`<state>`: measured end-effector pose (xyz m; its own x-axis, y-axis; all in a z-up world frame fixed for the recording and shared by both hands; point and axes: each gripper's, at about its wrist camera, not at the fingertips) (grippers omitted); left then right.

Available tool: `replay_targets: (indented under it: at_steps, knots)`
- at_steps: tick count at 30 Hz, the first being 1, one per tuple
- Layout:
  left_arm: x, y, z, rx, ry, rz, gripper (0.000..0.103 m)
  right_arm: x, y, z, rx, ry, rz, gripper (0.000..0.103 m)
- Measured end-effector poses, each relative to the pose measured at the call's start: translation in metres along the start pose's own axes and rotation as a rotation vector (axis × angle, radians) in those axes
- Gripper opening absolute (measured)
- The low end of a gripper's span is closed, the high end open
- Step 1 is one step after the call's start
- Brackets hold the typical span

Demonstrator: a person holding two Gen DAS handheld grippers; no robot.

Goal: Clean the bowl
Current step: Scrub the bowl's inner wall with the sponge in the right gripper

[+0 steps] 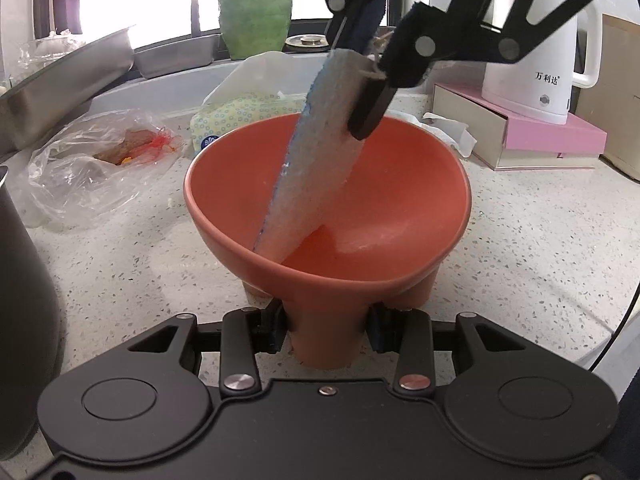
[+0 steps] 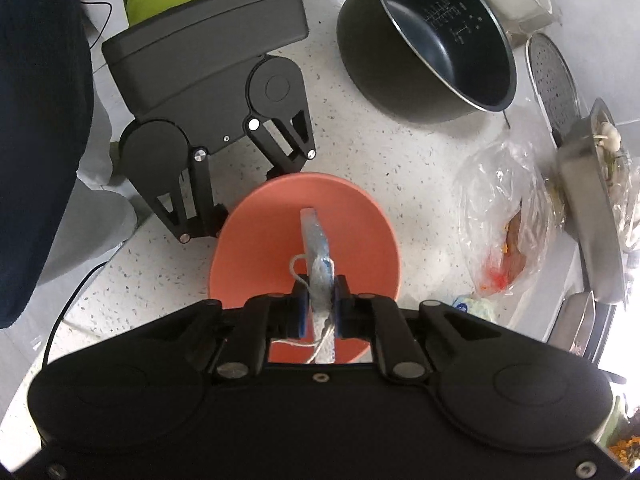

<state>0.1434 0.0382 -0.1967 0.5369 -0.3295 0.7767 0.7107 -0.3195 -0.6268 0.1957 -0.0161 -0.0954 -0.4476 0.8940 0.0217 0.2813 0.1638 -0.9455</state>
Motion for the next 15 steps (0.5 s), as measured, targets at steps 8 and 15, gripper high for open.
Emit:
replay_targets:
  at_steps: [8, 15]
  knots:
    - [0.002, -0.001, -0.001, 0.006, -0.002, 0.010, 0.038, 0.006, -0.001, 0.014, 0.025, -0.082, 0.012, 0.012]
    - [0.002, -0.001, -0.002, 0.016, -0.007, 0.013, 0.038, 0.011, -0.008, 0.010, 0.002, -0.086, -0.046, 0.011]
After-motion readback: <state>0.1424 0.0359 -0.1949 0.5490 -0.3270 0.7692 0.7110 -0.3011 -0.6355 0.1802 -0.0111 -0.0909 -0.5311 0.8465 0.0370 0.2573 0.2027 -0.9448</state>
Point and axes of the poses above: each gripper's, at about its wrist camera, not at the fingertips, and y roughly the way its jaws point, z to its left, x to its top, and after that the axes turned 3 degrees about x, right-handed
